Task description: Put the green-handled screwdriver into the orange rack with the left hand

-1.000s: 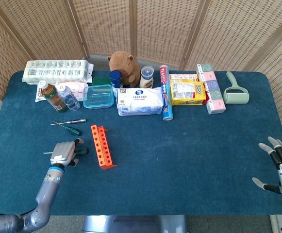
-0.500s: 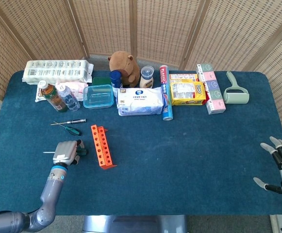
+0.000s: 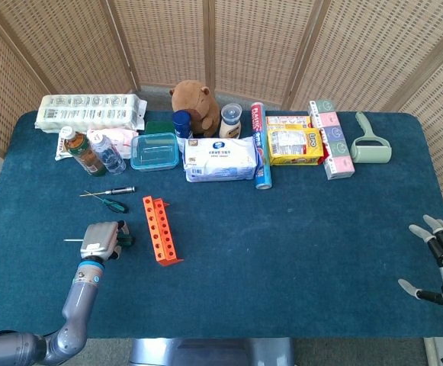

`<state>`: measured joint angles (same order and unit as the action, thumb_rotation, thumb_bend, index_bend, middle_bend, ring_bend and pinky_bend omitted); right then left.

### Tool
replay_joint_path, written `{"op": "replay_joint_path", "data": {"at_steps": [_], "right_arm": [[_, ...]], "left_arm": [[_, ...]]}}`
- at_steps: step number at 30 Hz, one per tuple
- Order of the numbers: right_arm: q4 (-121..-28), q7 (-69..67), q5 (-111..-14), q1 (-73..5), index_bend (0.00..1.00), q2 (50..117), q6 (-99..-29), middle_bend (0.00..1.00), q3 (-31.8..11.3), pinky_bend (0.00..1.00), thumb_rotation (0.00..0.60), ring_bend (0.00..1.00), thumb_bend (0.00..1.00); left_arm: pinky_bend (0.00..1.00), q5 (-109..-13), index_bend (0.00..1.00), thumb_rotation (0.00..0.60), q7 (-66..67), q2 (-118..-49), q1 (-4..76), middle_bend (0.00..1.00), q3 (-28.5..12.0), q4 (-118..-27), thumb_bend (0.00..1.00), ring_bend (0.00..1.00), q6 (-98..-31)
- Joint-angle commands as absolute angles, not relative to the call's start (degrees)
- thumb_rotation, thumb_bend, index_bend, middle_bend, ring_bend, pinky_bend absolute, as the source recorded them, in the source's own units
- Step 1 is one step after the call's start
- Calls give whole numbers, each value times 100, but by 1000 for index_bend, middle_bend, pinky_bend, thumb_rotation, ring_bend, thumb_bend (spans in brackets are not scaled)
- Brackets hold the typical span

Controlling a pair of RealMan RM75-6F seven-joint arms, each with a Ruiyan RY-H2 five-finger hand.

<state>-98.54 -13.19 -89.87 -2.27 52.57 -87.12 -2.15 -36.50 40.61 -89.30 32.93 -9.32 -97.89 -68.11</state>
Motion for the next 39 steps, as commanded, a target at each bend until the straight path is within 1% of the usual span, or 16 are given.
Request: {"op": "replay_joint_path", "data": {"at_steps": [1, 8, 19, 27, 30, 35, 39], "right_arm": [[-9850, -1324, -8979, -228, 155, 5257, -8709, 56, -218, 0, 600, 36, 15], [-9858, -1287, -8992, -231, 155, 5268, -8702, 57, -212, 0, 600, 37, 16], [-9903, -1127, -9017, -234, 156, 5315, -8683, 56, -189, 0, 600, 42, 15], [-9926, -1015, -8982, -240, 155, 5351, -8676, 57, -206, 0, 600, 46, 16], [-9934, -992, -8991, -243, 155, 5359, -8674, 57, -204, 0, 600, 46, 16], [-9943, -979, -9017, -242, 155, 5362, -8675, 57, -191, 0, 600, 47, 16], [-9943, -977, -9005, -241, 156, 5359, -8666, 57, -189, 0, 600, 47, 16]], "left_arm": [[938, -3786, 524, 600, 3975, -8758, 3233, 957, -894, -9981, 445, 936, -6903], [938, -4243, 525, 600, 3688, -8052, 3009, 956, -831, -10708, 445, 936, -7172], [938, -4759, 524, 600, 3049, -6946, 2734, 957, -851, -11682, 446, 936, -7184], [938, -5370, 524, 600, 2608, -5993, 2423, 957, -889, -12670, 447, 936, -7484], [938, -5647, 524, 600, 2466, -5687, 2304, 956, -839, -12976, 446, 936, -7540], [938, -6355, 524, 600, 1895, -5445, 2088, 957, -773, -13193, 446, 936, -7590], [938, -7063, 524, 600, 967, -5373, 1922, 957, -756, -13081, 447, 936, -7544]]}}
